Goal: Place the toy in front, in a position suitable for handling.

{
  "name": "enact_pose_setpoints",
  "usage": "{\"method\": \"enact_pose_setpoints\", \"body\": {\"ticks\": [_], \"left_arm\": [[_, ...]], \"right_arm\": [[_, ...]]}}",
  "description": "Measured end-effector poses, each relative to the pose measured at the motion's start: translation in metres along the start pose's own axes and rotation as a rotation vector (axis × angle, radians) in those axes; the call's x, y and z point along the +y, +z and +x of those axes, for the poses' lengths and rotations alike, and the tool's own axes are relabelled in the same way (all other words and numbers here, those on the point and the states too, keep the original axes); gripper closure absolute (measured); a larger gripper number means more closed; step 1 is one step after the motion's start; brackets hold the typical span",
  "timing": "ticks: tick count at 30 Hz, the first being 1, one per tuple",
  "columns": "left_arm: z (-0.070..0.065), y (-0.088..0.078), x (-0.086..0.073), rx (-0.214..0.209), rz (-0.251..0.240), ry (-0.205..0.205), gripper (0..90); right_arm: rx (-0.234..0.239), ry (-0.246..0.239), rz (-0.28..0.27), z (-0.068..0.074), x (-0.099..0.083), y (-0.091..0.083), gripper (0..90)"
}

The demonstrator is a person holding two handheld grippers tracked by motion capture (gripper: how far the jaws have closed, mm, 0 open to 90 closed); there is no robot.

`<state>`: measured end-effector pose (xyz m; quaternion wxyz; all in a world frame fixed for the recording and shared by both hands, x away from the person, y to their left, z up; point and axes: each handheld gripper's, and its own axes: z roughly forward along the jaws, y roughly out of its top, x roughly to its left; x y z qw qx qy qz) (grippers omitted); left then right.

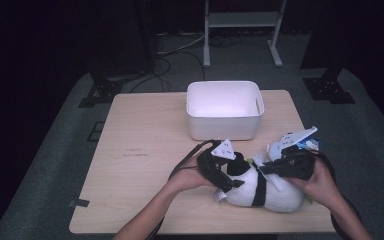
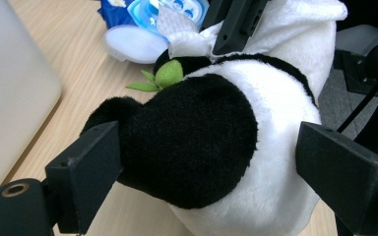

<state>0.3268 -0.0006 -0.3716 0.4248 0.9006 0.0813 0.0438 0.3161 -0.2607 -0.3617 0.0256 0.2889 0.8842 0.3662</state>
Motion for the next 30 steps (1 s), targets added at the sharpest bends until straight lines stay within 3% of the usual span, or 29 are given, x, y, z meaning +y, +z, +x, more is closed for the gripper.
{"method": "enact_pose_setpoints", "body": {"ticks": [7, 14, 25, 30], "left_arm": [[0.006, -0.021, -0.017, 0.025, 0.016, -0.018, 10.1], [0.016, -0.049, -0.045, 0.048, 0.000, -0.069, 10.0], [0.027, -0.093, -0.089, 0.122, -0.022, -0.115, 9.8], [0.031, -0.099, -0.112, 0.109, -0.023, -0.150, 8.8]], "right_arm": [[0.047, -0.026, -0.012, 0.002, 0.015, 0.017, 83.6], [0.094, -0.070, -0.004, 0.005, 0.041, 0.042, 83.6], [0.154, -0.120, 0.015, 0.009, 0.076, 0.078, 83.4], [0.173, -0.132, 0.018, 0.010, 0.086, 0.089, 83.4]]}}
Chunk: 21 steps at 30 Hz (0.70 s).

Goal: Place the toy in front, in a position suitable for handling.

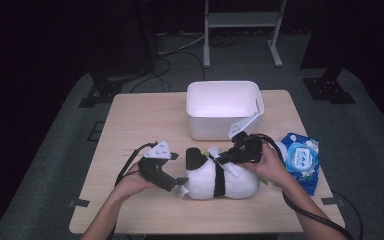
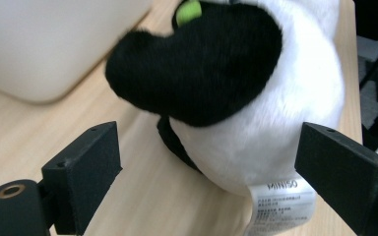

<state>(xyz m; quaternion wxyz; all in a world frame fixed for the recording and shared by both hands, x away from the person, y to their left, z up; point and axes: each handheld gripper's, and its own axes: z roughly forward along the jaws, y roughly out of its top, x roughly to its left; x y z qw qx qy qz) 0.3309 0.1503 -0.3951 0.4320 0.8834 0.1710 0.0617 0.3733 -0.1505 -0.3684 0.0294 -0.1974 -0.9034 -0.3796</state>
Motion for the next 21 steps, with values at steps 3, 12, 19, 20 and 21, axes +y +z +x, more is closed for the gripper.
{"method": "enact_pose_setpoints", "body": {"ticks": [3, 12, 19, 20, 21], "left_arm": [[0.004, 0.003, -0.012, -0.028, -0.013, -0.018, 7.7], [0.016, 0.005, -0.029, -0.119, -0.053, -0.071, 1.7], [0.008, 0.011, -0.036, -0.195, -0.028, -0.046, 5.2], [0.008, 0.013, -0.036, -0.207, -0.029, -0.049, 7.5], [0.007, 0.014, -0.036, -0.225, -0.042, -0.043, 14.1]], "right_arm": [[0.007, -0.008, 0.006, 0.000, 0.006, 0.005, 83.4], [0.038, -0.037, -0.007, -0.002, 0.019, 0.021, 83.4], [0.047, -0.046, -0.008, 0.001, 0.025, 0.028, 83.3], [0.043, -0.051, -0.004, 0.002, 0.026, 0.028, 83.3], [0.040, -0.054, 0.002, 0.003, 0.027, 0.028, 83.3]]}}
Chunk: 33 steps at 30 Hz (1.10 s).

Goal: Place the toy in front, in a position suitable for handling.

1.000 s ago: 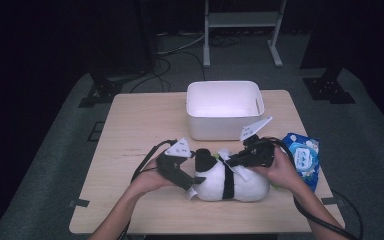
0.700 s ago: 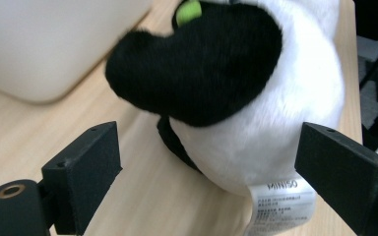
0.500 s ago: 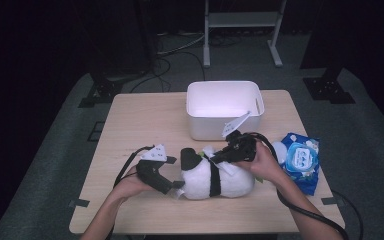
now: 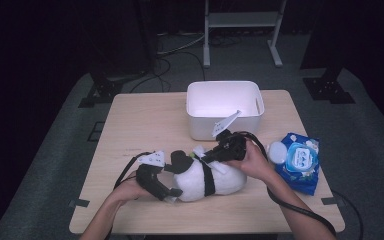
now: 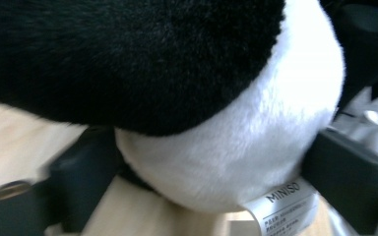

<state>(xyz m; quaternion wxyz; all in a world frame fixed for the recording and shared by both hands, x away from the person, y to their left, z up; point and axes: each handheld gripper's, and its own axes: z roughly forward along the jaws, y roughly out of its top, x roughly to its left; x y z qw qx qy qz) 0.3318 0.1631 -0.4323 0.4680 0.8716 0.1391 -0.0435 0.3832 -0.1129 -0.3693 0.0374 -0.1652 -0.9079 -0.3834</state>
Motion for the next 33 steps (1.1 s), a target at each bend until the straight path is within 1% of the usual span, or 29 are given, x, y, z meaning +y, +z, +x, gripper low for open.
{"method": "enact_pose_setpoints", "body": {"ticks": [2, 5, 7, 8, 10, 12, 13, 14, 16, 17, 19, 21, 22, 23, 24, 25, 26, 28, 30, 32, 33], "left_arm": [[-0.001, -0.002, 0.001, 0.002, -0.008, 0.012, 22.3], [-0.002, -0.006, 0.003, 0.011, -0.007, 0.020, 30.3], [-0.004, -0.009, 0.005, 0.028, -0.005, 0.026, 33.3], [-0.004, -0.010, 0.006, 0.034, -0.006, 0.028, 34.6], [-0.004, -0.014, 0.010, 0.040, -0.015, 0.018, 36.2], [-0.005, -0.017, 0.013, 0.050, -0.018, 0.026, 36.8], [-0.006, -0.019, 0.015, 0.055, -0.017, 0.030, 37.0], [-0.007, -0.022, 0.018, 0.060, -0.010, 0.037, 37.2], [-0.008, -0.025, 0.021, 0.071, -0.011, 0.043, 37.7], [-0.009, -0.028, 0.023, 0.077, -0.007, 0.049, 37.7], [-0.011, -0.031, 0.028, 0.082, -0.021, 0.049, 38.7], [-0.013, -0.034, 0.034, 0.094, -0.021, 0.064, 41.3], [-0.014, -0.034, 0.037, 0.093, -0.019, 0.066, 42.2], [-0.015, -0.033, 0.039, 0.093, -0.005, 0.071, 42.2], [-0.015, -0.030, 0.041, 0.108, 0.012, 0.080, 42.0], [-0.016, -0.028, 0.042, 0.111, 0.022, 0.083, 41.9], [-0.014, -0.026, 0.042, 0.102, 0.028, 0.081, 41.8], [-0.011, -0.021, 0.038, 0.094, 0.026, 0.074, 41.9], [-0.007, -0.015, 0.034, 0.080, 0.022, 0.049, 41.1], [-0.004, -0.009, 0.029, 0.077, 0.022, 0.038, 39.7], [-0.002, -0.007, 0.028, 0.072, 0.016, 0.027, 37.7]], "right_arm": [[-0.020, -0.007, 0.015, 0.004, 0.002, -0.003, 83.3], [-0.026, -0.026, 0.015, 0.009, 0.005, -0.009, 83.3], [-0.026, -0.025, 0.010, 0.012, 0.005, -0.011, 83.3], [-0.016, -0.020, -0.003, 0.012, 0.006, -0.013, 83.3], [0.001, -0.021, -0.021, 0.015, 0.007, -0.016, 83.3], [0.022, -0.029, -0.039, 0.018, 0.011, -0.018, 83.3], [0.018, -0.038, -0.040, 0.021, 0.013, -0.018, 83.3], [0.016, -0.046, -0.040, 0.024, 0.016, -0.019, 83.3], [0.019, -0.061, -0.047, 0.029, 0.023, -0.020, 83.3], [0.025, -0.066, -0.057, 0.031, 0.027, -0.022, 83.4], [0.050, -0.077, -0.082, 0.036, 0.036, -0.024, 83.4], [0.057, -0.097, -0.077, 0.043, 0.045, -0.024, 83.4], [0.057, -0.111, -0.066, 0.046, 0.049, -0.022, 83.4], [0.050, -0.122, -0.051, 0.049, 0.052, -0.019, 83.4], [0.036, -0.128, -0.029, 0.051, 0.053, -0.017, 83.4], [0.019, -0.128, -0.007, 0.051, 0.054, -0.014, 83.4], [0.008, -0.125, 0.009, 0.050, 0.052, -0.013, 83.4], [0.012, -0.110, 0.012, 0.046, 0.047, -0.013, 83.4], [0.005, -0.092, 0.019, 0.041, 0.038, -0.013, 83.4], [0.018, -0.072, 0.006, 0.038, 0.033, -0.015, 83.4], [0.017, -0.070, 0.002, 0.037, 0.031, -0.017, 83.3]]}}
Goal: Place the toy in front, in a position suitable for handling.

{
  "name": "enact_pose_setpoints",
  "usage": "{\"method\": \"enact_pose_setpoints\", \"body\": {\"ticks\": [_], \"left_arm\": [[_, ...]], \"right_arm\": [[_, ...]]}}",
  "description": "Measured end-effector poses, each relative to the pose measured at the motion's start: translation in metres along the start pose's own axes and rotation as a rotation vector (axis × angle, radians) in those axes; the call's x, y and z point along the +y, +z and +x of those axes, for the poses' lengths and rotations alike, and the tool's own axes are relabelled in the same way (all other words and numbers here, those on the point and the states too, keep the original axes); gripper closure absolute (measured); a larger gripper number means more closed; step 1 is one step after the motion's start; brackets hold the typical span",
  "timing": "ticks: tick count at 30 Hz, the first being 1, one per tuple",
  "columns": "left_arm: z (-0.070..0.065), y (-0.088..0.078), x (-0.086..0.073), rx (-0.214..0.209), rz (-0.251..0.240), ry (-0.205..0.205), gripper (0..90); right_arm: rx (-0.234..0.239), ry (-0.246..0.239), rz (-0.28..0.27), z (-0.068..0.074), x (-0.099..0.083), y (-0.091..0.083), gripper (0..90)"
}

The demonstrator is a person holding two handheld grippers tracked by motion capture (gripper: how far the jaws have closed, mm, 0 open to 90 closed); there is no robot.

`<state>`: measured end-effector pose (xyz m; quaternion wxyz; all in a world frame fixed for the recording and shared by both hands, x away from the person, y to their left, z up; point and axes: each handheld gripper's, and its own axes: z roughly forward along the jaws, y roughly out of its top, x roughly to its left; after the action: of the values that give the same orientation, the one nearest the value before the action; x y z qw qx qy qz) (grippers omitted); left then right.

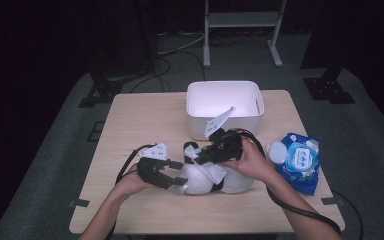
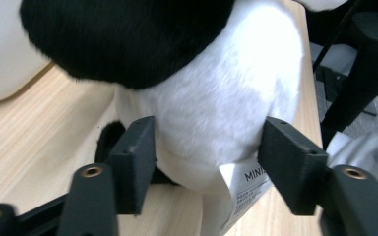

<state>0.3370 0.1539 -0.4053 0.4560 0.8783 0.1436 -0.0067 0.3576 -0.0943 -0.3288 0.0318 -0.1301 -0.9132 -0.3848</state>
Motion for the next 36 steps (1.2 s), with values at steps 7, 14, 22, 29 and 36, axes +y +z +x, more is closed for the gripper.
{"method": "enact_pose_setpoints", "body": {"ticks": [7, 14, 22, 29, 36], "left_arm": [[-0.001, 0.007, -0.006, -0.012, -0.038, 0.002, 27.4], [-0.006, 0.030, -0.017, -0.019, -0.015, 0.015, 7.7], [-0.002, 0.041, -0.019, 0.024, -0.074, -0.009, 22.7], [-0.006, 0.028, -0.010, 0.072, -0.077, 0.023, 37.5], [-0.012, -0.007, 0.007, 0.125, -0.072, 0.073, 39.3]], "right_arm": [[-0.029, -0.001, 0.005, 0.000, -0.003, -0.010, 83.2], [-0.024, -0.004, 0.031, 0.000, -0.001, -0.001, 83.3], [-0.037, -0.011, 0.049, 0.002, -0.001, 0.002, 83.2], [-0.043, -0.009, 0.019, 0.000, 0.000, -0.005, 83.2], [-0.034, -0.008, -0.049, 0.006, 0.009, -0.019, 83.2]]}}
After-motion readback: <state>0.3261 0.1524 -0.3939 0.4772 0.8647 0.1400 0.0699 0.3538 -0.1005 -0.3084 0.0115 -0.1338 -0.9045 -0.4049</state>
